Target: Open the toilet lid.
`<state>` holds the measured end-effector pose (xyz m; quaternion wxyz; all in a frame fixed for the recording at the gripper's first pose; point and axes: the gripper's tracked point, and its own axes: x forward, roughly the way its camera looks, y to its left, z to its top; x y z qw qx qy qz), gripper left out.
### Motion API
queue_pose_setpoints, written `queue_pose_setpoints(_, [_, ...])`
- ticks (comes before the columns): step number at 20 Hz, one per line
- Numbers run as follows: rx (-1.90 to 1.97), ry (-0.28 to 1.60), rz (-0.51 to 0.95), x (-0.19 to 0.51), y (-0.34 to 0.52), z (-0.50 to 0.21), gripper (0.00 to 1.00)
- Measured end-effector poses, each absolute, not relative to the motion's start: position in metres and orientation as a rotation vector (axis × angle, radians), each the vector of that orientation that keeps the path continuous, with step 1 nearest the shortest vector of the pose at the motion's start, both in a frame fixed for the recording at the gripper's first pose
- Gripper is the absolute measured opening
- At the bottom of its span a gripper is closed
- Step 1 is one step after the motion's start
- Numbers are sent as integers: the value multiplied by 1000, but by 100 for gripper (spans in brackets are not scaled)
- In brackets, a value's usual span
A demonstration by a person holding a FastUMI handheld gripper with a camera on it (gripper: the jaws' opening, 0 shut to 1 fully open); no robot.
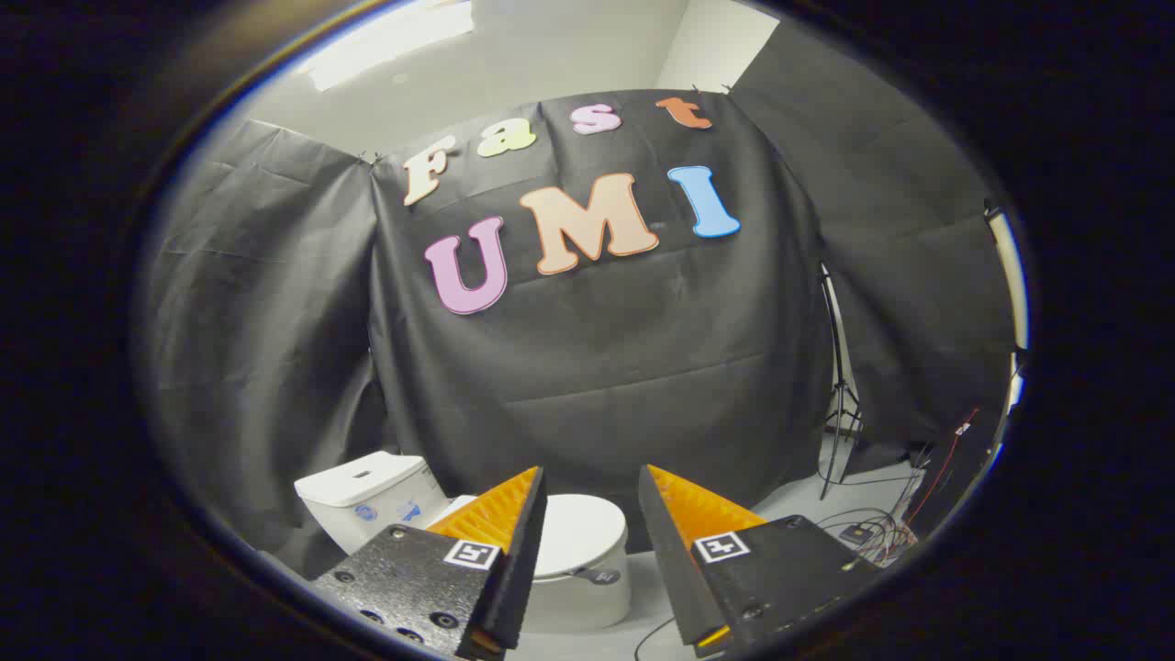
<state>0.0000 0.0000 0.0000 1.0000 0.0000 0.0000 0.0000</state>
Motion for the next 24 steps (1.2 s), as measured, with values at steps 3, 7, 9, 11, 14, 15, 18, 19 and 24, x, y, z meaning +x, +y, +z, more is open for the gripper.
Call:
queue_pose_setpoints(3, [13, -18, 1, -1, -2, 3, 62])
queue_pose_setpoints(7, [33, -25, -11, -2, -7, 1, 62])
queue_pose_setpoints(9, [41, -25, -15, -3, -8, 0, 62])
queue_pose_setpoints(11, [45, -23, -20, -3, -10, 0, 62])
queue_pose_setpoints(14, [50, -30, -22, -4, -10, 2, 62])
queue_pose_setpoints(15, [52, -33, -22, -4, -11, 2, 62])
queue_pose_setpoints(18, [55, -38, -24, -5, -12, 3, 62])
queue_pose_setpoints(19, [58, -39, -24, -5, -12, 2, 62])
queue_pose_setpoints(24, [107, -52, -32, -7, -19, 2, 62])
